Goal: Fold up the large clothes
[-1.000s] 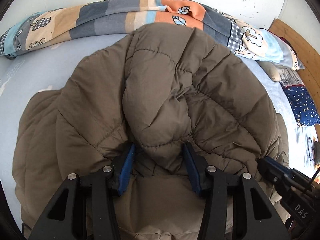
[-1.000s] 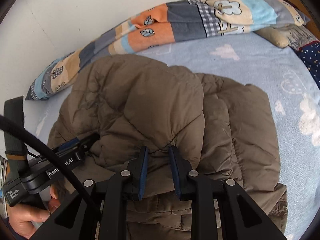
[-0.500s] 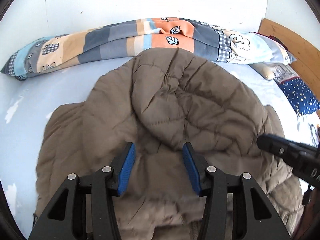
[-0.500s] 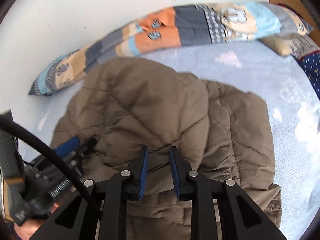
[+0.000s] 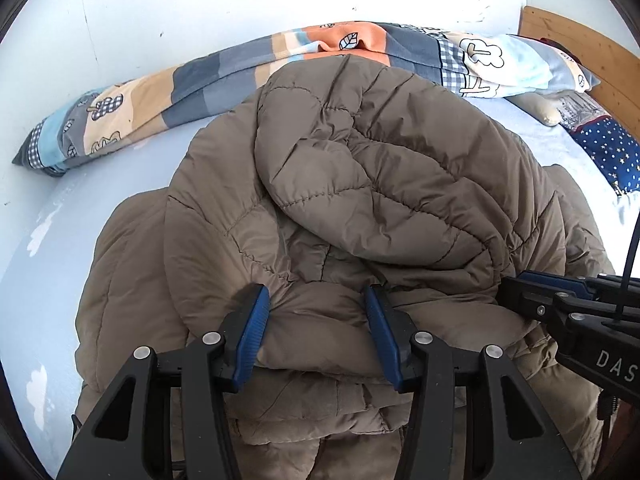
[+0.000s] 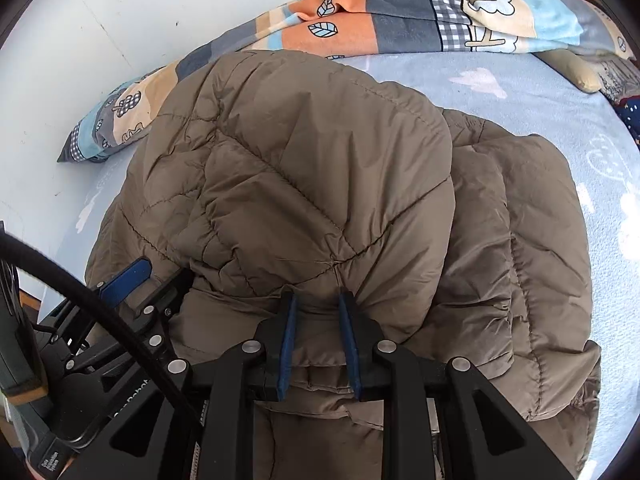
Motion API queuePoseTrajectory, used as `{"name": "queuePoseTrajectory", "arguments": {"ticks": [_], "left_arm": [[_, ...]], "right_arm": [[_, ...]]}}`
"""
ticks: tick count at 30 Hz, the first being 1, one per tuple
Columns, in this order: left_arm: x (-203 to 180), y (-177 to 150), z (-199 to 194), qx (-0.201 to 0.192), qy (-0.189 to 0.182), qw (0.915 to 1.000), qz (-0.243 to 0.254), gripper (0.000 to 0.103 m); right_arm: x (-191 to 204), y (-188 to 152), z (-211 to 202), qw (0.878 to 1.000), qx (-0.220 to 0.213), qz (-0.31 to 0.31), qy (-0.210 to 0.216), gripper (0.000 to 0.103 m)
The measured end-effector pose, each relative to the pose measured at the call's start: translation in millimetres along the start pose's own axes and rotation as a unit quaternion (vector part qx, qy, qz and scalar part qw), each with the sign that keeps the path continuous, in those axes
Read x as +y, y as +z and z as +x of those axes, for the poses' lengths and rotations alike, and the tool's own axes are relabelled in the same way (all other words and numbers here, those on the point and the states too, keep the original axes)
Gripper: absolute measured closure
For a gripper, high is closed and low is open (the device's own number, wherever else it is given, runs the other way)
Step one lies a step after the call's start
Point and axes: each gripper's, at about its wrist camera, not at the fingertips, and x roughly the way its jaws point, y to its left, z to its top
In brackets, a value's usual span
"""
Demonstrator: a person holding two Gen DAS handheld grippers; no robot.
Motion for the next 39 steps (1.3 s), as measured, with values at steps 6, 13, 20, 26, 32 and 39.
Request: {"name": "queuePoseTrajectory", "arguments": {"ticks": [6, 13, 20, 26, 32, 39], "left_arm": [[-3, -2, -1, -0.007, 0.007, 0.9999, 0.003, 0.054], [-3, -2, -1, -0.008, 0.007, 0.9999, 0.003, 0.054], [-3, -2, -1, -0.008, 0.008, 0.9999, 0.003, 0.054], [-3, -4, -3, -0.005, 0.010, 0.9999, 0.008, 0.054], [6, -6, -25, -0.009, -0.007, 0.9999, -0.001, 0.054], [27, -24, -75, -0.028, -0.007, 0.9995, -0.010, 0.054]], "right_arm": [[5, 1, 4, 1.000, -0.002, -0.003, -0.001, 0.079], [7, -2, 4, 1.000, -0.002, -0.009, -0.007, 0.079], [9, -1, 5, 1.000, -0.001, -0.010, -0.009, 0.079], [11, -4, 3, 1.000, -0.001, -0.014, -0.014, 0.079], [16, -4, -13, 1.000, -0.015, -0.015, -0.011, 0.078], [17, -14, -50, 0.999, -0.030, -0.017, 0.006, 0.073]]}}
